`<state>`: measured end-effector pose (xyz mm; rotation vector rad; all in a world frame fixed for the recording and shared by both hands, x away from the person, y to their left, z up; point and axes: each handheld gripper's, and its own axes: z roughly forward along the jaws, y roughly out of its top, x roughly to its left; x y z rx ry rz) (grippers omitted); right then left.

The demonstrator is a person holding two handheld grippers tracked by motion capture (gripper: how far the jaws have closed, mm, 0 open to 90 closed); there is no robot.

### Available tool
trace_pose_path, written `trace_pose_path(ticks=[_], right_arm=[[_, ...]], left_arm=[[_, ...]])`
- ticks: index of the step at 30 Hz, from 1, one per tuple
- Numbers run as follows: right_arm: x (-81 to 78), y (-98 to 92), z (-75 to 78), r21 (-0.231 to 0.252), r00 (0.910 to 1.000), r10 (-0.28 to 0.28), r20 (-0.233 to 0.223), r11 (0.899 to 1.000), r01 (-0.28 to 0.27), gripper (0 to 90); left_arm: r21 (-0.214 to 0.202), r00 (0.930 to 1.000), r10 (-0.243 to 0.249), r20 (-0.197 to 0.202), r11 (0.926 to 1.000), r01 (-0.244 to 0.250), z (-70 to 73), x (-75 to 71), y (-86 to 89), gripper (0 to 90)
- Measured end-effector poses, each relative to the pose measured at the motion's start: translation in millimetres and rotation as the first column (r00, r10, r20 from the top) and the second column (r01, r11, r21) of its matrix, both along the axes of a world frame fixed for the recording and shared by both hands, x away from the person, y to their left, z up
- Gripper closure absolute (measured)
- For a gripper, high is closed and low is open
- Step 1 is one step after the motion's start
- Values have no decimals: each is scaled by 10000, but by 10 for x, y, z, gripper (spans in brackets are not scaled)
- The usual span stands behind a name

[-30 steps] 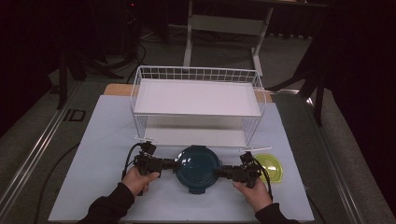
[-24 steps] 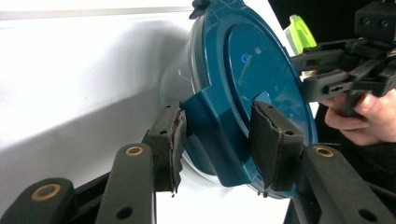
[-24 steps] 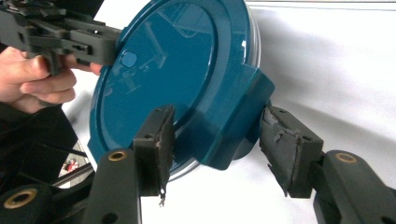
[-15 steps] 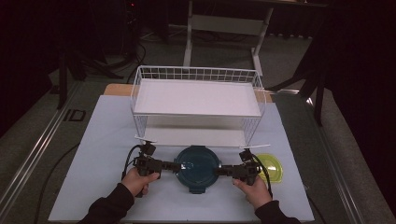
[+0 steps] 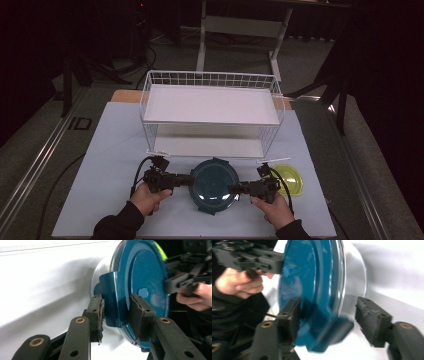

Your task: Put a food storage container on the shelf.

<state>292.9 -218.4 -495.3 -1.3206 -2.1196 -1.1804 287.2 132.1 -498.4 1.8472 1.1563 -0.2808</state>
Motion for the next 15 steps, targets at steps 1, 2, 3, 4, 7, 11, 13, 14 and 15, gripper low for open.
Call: trace_pose_path(ticks=[1,2,3,4,7,11,13,14,15], right_arm=[[-30,-19,-8,63,10000,22,-64,10000,-21,387],[-59,-45,-18,298,9999,-67,-108,9995,70,416],[-81,-62,-27,425,9997,-87,-228,9990,97,443],[-98,-63,-27,397,9999,-62,-151,9992,68,455],[-113,-40,-39,386,9997,-156,-192,9991,163,463],[-104,-47,-53,388,9996,-225,-142,9990,230,478],[-106,-52,-65,512,9987,-430,-289,9977,444,480],[-104,-53,-66,534,9990,-377,-243,9978,389,482],[-106,-50,-62,520,9993,-348,-149,9980,355,485]], left_arm=[[114,9998,16,211,9999,-18,1,-17,11,660],[138,9992,60,386,9999,-66,2,-40,6,660],[150,9986,98,527,9998,-106,2,-58,0,659],[158,9982,136,590,9998,-146,7,-68,-10,658],[57,9988,101,475,9999,-103,20,-65,-12,658],[1,9994,-64,340,10000,64,27,-93,42,660],[-44,9995,-163,273,9999,164,25,-126,70,738],[-61,9996,-131,233,9999,132,20,-141,76,745],[-56,9997,-139,191,9999,140,18,-151,82,744]])
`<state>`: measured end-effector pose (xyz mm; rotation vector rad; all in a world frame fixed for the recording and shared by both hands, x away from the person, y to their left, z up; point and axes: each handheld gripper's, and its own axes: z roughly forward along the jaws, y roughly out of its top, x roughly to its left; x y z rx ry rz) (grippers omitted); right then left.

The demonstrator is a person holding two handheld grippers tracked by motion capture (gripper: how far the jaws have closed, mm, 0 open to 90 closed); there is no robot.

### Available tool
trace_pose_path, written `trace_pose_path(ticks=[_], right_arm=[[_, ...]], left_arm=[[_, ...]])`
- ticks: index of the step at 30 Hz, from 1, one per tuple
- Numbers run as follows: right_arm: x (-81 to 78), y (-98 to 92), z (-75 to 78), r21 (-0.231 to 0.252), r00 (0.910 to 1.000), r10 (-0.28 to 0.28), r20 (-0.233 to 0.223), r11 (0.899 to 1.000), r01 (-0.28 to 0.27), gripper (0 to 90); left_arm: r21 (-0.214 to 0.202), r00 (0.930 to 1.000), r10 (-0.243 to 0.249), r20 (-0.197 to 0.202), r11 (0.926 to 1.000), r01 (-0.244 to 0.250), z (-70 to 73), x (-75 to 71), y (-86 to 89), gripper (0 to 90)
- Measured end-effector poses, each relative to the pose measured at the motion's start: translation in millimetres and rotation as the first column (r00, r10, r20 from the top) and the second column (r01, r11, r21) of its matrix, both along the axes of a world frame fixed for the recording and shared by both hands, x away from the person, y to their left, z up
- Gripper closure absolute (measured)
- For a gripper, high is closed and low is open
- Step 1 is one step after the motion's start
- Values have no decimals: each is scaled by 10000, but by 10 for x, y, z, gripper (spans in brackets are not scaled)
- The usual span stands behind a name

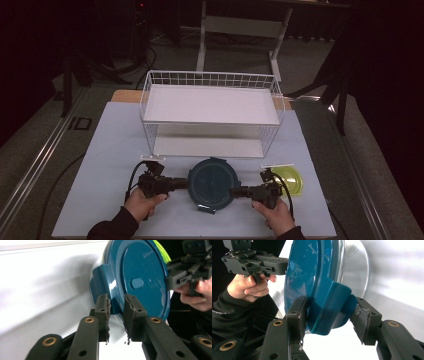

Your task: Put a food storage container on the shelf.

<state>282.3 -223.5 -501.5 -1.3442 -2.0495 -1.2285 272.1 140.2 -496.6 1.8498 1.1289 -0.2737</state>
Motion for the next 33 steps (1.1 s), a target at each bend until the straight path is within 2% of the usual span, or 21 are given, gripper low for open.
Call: trace_pose_path(ticks=[5,7,9,10,12,14,20,22,28,33], right_arm=[[1,25,40,-168,9997,152,194,9997,-149,491],[-6,39,61,-270,9987,315,389,9992,-305,496],[-4,46,88,-203,9982,417,428,9990,-409,521],[-3,57,105,-208,9973,518,529,9985,-508,529],[-4,77,138,-239,9966,573,586,9981,-559,538],[4,75,134,-209,9969,576,530,9982,-565,539],[-4,53,108,-65,9983,414,401,9991,-412,541],[-14,57,116,-72,9981,418,449,9991,-415,550],[-31,74,137,-151,9975,425,565,9990,-417,558],[-16,80,133,-42,9983,226,529,9997,-224,562]], left_arm=[[-205,9999,38,-163,9998,-41,-3,-2,20,730],[-584,9995,-23,-325,9983,4,-12,26,45,686],[-419,9991,-23,-418,9991,5,-38,65,36,613],[-474,9981,-141,-601,9988,113,-69,88,22,601],[-678,9974,-83,-717,9977,35,-104,105,34,593],[-515,9988,-86,-477,9987,62,-89,86,23,595],[69,9975,-288,-644,9995,293,-30,75,0,637],[273,9979,-317,-561,9991,333,-7,54,-9,640],[207,9978,-147,-652,9997,161,-11,15,0,645],[376,9979,123,-630,9992,-99,6,-15,-18,645]])
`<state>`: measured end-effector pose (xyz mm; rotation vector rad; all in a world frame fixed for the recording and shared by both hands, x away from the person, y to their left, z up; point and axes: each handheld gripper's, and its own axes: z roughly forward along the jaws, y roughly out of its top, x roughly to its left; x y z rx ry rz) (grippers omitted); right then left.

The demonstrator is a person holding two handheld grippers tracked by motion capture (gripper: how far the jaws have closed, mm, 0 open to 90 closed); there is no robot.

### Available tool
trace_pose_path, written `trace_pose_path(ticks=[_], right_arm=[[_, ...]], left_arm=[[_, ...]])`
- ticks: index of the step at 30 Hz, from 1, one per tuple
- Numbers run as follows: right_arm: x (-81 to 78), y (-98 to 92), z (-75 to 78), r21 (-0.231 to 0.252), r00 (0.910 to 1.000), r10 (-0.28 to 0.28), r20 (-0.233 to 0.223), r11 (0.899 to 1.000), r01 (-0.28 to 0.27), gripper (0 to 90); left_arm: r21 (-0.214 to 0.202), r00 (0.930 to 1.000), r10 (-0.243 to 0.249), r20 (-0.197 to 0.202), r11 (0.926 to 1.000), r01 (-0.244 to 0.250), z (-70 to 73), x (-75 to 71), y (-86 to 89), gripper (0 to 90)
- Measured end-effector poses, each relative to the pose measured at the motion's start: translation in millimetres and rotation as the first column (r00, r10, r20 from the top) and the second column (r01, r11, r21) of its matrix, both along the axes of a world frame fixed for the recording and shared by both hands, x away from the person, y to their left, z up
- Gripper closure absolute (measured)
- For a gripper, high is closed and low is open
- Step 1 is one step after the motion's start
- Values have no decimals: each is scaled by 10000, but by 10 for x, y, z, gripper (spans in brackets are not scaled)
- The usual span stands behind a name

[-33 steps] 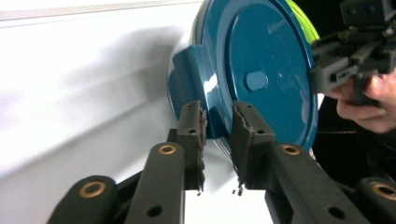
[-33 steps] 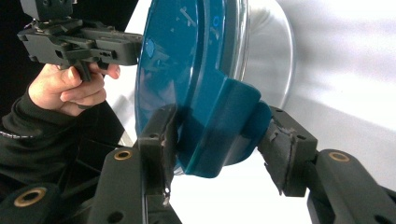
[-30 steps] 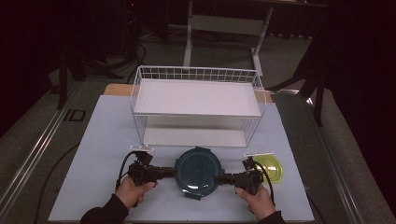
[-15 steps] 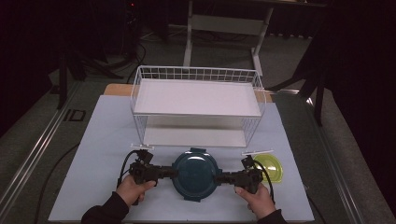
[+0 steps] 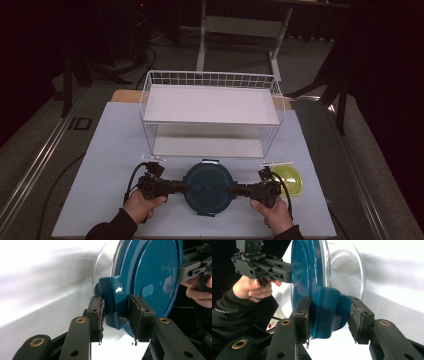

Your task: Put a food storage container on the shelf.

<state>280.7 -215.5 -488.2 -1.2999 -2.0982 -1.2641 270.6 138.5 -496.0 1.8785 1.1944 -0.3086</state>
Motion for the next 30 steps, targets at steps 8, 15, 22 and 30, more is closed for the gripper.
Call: trace_pose_path(ticks=[8,15,22,30], right_arm=[[-7,-13,26,-111,9998,133,125,9999,-132,572],[-30,-26,18,-139,9996,238,140,9996,-236,575],[-33,-43,9,24,9995,295,88,9996,-295,576],[-21,-37,82,150,9992,336,205,9993,-339,576]], left_arm=[[-128,9999,82,115,9999,-81,17,-20,-4,667],[-259,9994,211,256,9995,-205,54,-3,-1,681],[-298,9995,208,241,9994,-201,79,-20,4,684],[-298,9986,254,459,9993,-240,181,-50,21,687]])
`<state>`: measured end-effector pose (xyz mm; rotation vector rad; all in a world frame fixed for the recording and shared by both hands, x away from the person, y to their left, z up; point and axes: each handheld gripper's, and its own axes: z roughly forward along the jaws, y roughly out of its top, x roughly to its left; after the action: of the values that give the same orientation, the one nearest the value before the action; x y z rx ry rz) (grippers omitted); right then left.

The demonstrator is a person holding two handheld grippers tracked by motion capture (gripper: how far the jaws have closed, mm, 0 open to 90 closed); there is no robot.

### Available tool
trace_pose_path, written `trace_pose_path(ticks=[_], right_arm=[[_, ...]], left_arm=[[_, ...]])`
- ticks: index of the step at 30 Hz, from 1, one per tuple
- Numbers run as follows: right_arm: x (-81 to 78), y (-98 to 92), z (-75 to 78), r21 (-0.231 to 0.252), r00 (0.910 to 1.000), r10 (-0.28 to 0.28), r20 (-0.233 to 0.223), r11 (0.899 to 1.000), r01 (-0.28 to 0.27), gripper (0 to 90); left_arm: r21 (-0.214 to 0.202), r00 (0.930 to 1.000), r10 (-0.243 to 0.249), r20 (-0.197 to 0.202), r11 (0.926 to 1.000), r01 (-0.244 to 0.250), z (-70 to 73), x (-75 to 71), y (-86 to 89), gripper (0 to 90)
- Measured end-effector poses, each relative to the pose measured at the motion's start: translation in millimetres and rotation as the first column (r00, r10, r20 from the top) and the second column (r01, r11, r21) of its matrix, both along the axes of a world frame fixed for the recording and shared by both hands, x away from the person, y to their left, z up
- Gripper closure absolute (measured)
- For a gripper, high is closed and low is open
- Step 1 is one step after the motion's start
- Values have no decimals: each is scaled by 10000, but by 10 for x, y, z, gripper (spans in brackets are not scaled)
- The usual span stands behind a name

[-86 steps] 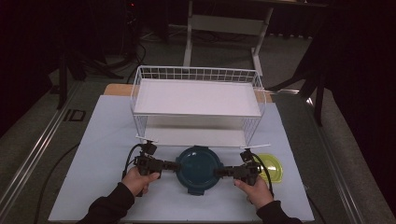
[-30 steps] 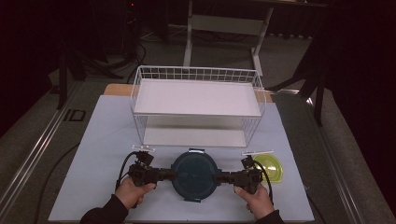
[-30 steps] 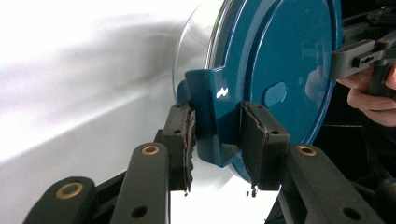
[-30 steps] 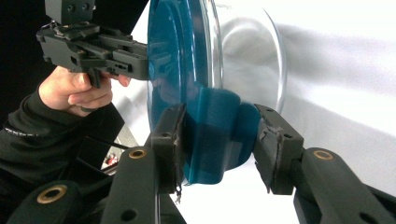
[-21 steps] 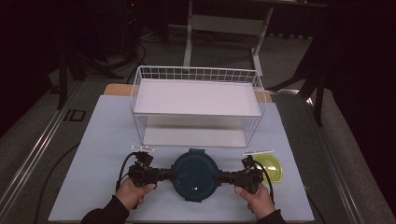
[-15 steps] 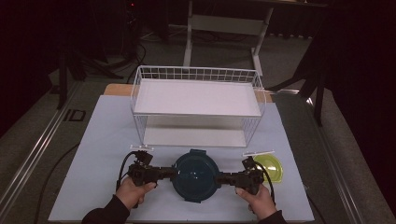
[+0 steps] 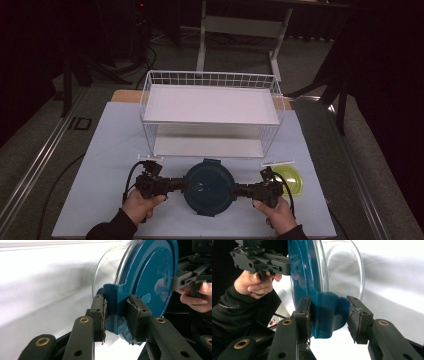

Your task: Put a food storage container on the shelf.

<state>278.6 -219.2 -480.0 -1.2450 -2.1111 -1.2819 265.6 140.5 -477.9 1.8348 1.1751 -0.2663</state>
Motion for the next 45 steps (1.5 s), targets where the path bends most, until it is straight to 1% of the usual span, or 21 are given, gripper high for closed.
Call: trace_pose_path(ticks=[2,3,4,5,6,10,15,17,18,21,22,25,28,31,32,35,38,39,41,43,45], right_arm=[[10,-2,61,45,9999,-57,142,10000,56,576],[17,0,96,-13,9996,-40,264,10000,40,576],[17,0,96,-13,9996,-40,264,10000,40,576],[25,-1,131,-18,9995,-69,324,10000,70,576],[47,-2,202,-39,9989,-110,453,9999,112,576],[91,0,335,-104,9971,-119,748,9999,127,577],[144,-3,489,72,9955,-138,934,9999,132,577],[155,-3,521,118,9950,-156,986,9998,145,577],[177,0,588,221,9945,-181,1036,9996,159,577],[213,6,699,272,9920,-167,1249,9995,134,577],[213,6,699,272,9920,-167,1249,9995,134,577],[285,12,882,407,9893,-137,1454,9991,79,577],[363,15,1044,572,9856,-176,1683,9983,80,576],[454,22,1186,768,9828,-237,1831,9970,97,577],[492,24,1228,823,9824,-248,1851,9966,97,576],[596,33,1351,982,9793,-320,1997,9951,124,576],[694,42,1443,1089,9746,-429,2197,9939,192,576],[719,43,1454,1128,9746,-451,2196,9934,205,576],[805,47,1462,1286,9789,-473,1989,9915,218,576],[876,51,1467,1387,9797,-499,1942,9901,229,575],[942,58,1485,1359,9801,-549,1909,9903,290,575]], left_arm=[[-107,10000,39,24,9999,-39,46,13,2,687],[-142,10000,35,73,9999,-34,66,21,2,687],[-142,10000,35,73,9999,-34,66,21,2,687],[-142,10000,35,73,9999,-34,66,21,2,687],[-209,9999,68,109,9998,-66,137,44,-3,686],[-315,9996,157,218,9994,-150,241,77,-2,687],[-356,9986,275,447,9990,-259,425,108,5,688],[-356,9986,275,447,9990,-259,425,108,5,687],[-357,9977,315,599,9989,-294,540,131,16,688],[-343,9968,375,712,9988,-351,687,163,25,689],[-343,9968,375,712,9988,-351,687,163,25,690],[-348,9937,516,994,9982,-484,903,213,30,690],[-312,9909,576,1218,9980,-542,1075,269,35,689],[-338,9866,726,1459,9971,-684,1269,359,47,690],[-317,9861,726,1491,9971,-686,1319,393,52,690],[-359,9818,817,1717,9964,-766,1450,482,58,689],[-342,9786,867,1867,9961,-817,1540,574,62,689],[-292,9783,836,1894,9964,-795,1574,624,66,689],[-216,9749,923,2027,9957,-898,1620,680,64,687],[-223,9759,962,1959,9954,-936,1640,739,67,687],[-247,9789,1040,1760,9946,-1012,1639,819,71,686]])
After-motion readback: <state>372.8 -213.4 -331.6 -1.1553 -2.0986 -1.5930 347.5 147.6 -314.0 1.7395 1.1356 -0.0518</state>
